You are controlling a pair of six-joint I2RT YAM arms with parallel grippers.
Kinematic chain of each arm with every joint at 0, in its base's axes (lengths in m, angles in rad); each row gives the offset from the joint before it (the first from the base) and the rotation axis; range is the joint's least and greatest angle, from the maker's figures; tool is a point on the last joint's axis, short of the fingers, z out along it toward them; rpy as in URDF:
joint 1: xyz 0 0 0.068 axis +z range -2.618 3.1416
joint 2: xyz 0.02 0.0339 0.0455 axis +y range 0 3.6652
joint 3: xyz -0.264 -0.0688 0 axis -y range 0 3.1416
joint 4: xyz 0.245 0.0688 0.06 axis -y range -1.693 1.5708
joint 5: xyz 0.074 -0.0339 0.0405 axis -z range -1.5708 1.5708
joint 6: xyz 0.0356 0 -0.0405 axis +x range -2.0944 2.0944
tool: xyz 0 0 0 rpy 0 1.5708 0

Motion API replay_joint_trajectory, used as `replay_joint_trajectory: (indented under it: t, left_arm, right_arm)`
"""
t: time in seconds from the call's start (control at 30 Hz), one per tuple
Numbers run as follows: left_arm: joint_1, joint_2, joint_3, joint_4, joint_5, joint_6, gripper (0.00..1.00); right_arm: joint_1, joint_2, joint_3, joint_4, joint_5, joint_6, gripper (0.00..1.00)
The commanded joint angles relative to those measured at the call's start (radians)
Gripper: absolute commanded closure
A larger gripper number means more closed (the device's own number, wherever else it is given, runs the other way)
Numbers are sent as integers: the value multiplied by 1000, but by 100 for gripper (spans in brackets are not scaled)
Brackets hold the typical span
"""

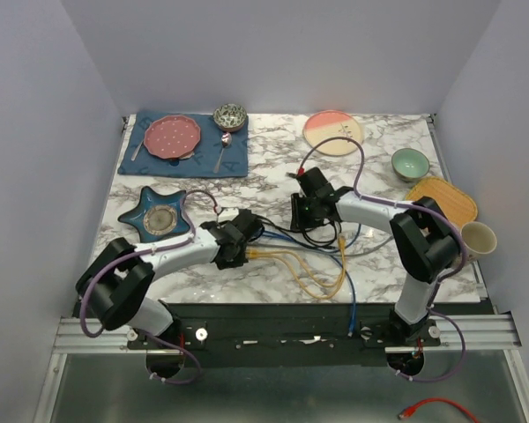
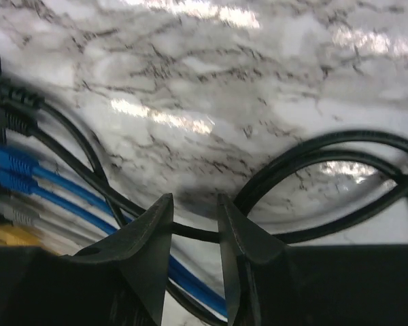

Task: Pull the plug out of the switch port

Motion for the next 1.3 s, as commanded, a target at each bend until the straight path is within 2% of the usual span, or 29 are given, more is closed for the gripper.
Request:
replay_joint_trajectory:
  t: [0.0,0.17,0.43,0.8,0.9,1.1,1.27]
  left_arm:
    - [21,193,80,71,7,74,82]
    - [22,345,266,47,-1,127,82]
    - [71,476,525,-1,-29,198,80]
    - [140,645,869,-87,-13,296,79]
    - [166,636,878,-95,-21,296,79]
    - [224,479,745,-61,-74,276,77]
    - [235,346,607,-24,-81,264,63]
  right_arm:
    - [6,-73,-136,-39,-20,16,59]
    - [6,-163,-239,-17,-31,28,58]
    - [6,-278,-345,24,-74,54,58]
    - [8,-228,-281,63,-137,77,57]
    - [6,-217,-247,61,-140,77,56]
    - [2,-314,-216,3,37,61,51]
    - [-11,-364,-233,-40,119,25,48]
